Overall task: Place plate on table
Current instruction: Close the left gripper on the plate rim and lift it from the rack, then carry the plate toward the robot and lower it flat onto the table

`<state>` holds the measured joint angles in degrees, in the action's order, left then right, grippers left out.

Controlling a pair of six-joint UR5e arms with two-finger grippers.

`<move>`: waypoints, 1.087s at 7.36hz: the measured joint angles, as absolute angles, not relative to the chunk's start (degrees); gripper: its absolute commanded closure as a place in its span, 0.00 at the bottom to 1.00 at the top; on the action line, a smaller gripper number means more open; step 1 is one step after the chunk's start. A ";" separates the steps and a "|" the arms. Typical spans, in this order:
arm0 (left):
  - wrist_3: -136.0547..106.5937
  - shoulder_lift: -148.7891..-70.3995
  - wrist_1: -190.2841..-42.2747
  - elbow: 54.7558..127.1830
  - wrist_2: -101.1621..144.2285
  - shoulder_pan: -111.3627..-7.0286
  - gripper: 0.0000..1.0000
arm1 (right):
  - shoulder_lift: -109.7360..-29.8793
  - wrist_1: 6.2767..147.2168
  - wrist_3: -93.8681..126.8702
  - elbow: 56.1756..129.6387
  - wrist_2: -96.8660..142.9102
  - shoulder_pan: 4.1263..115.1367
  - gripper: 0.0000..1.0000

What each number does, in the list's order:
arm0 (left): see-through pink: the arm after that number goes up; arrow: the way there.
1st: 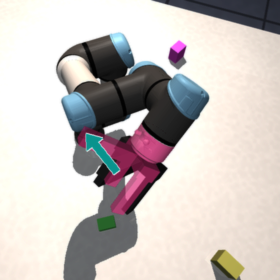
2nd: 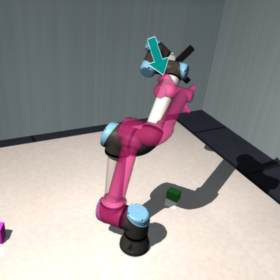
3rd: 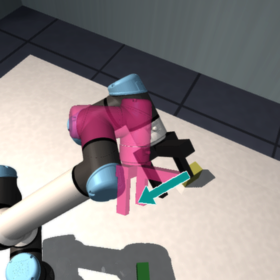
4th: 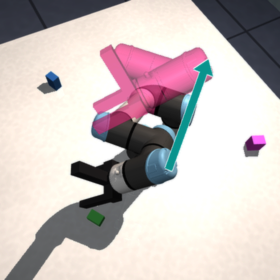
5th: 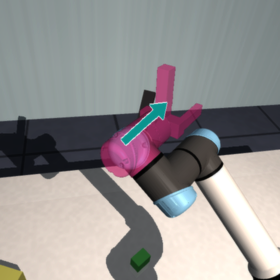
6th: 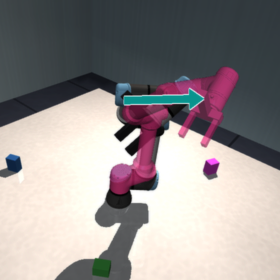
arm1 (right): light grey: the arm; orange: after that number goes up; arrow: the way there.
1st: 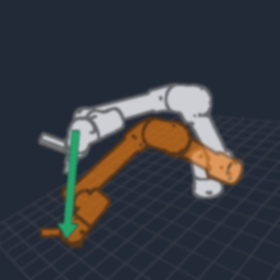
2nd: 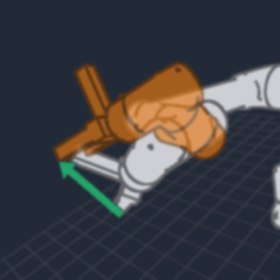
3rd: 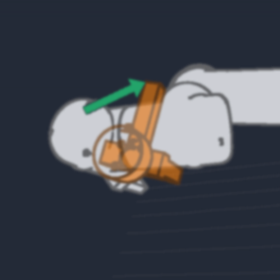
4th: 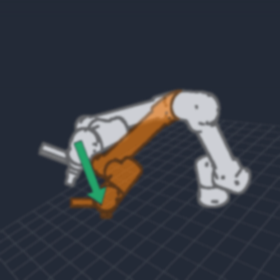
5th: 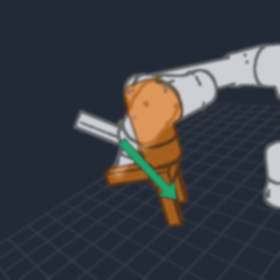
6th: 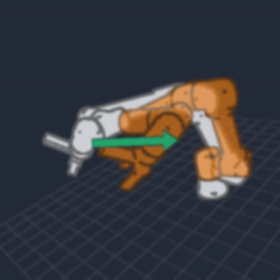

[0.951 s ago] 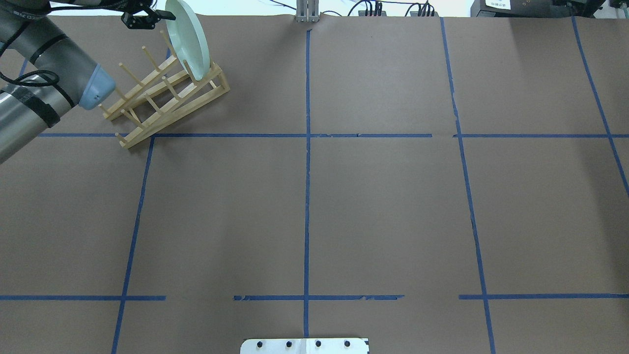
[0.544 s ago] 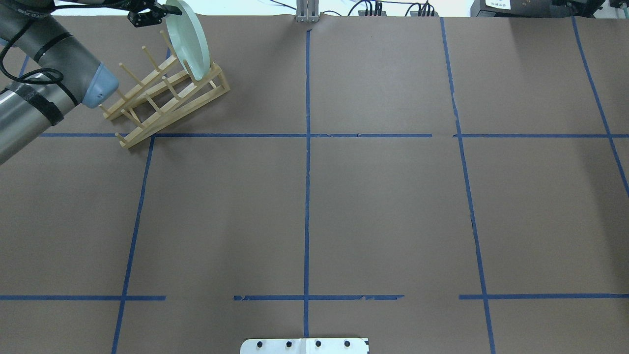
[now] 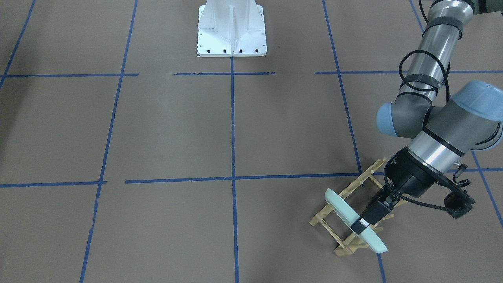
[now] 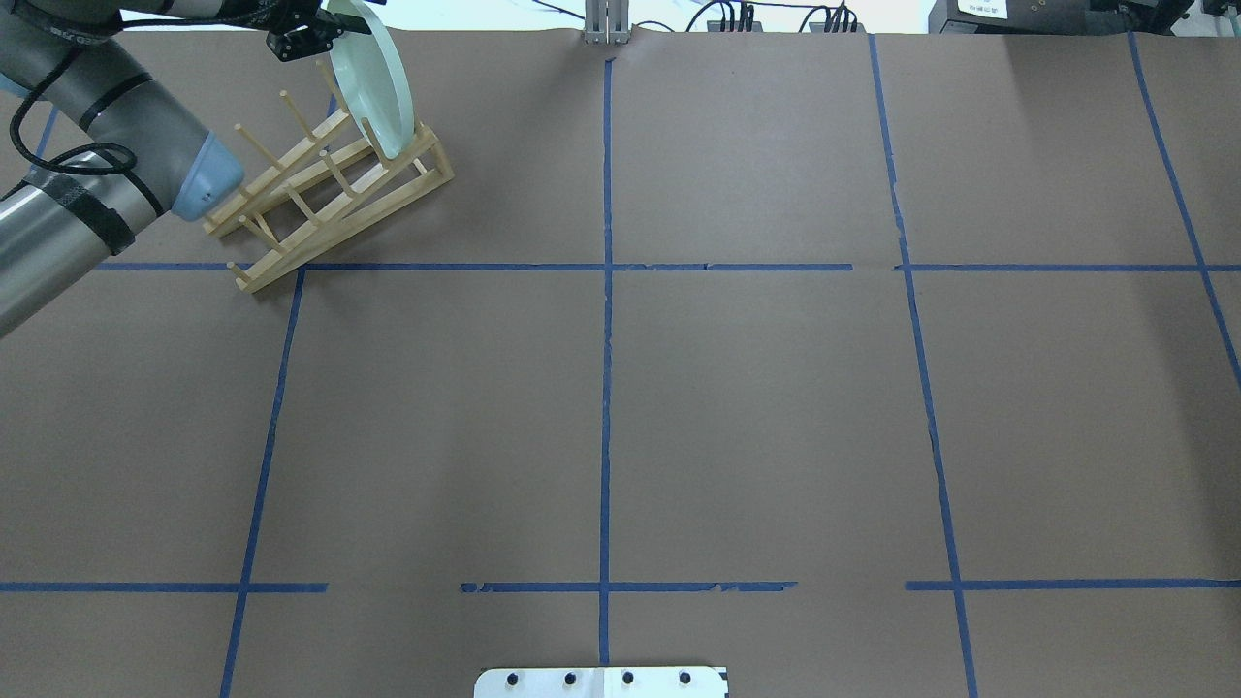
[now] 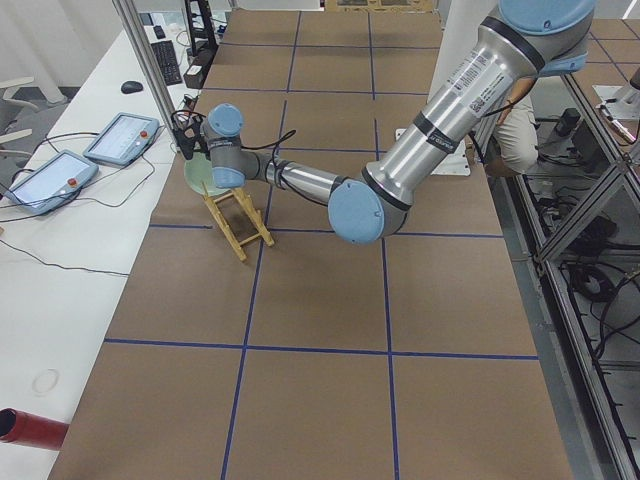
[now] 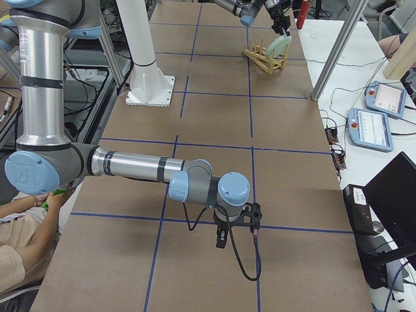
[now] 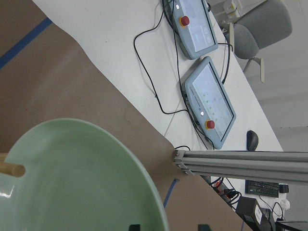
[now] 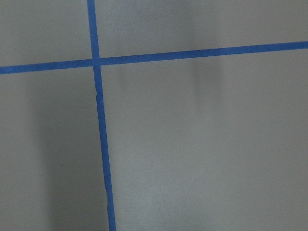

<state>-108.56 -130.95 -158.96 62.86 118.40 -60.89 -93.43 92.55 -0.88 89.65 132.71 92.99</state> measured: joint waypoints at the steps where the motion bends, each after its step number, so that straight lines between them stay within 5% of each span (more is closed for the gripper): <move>1: -108.59 -130.96 -158.98 63.00 118.39 -60.87 1.00 | -93.43 92.55 -0.88 89.65 132.72 92.99 0.00; 3: -108.70 -130.55 -158.90 66.07 118.31 -61.56 1.00 | -93.43 92.55 -0.88 89.65 132.71 92.99 0.00; 8: -109.31 -126.80 -129.81 94.61 119.26 -60.92 1.00 | -93.42 92.55 -0.88 89.65 132.71 92.99 0.00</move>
<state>-109.31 -126.80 -129.81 94.61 119.26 -60.92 -93.42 92.55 -0.88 89.65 132.71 92.99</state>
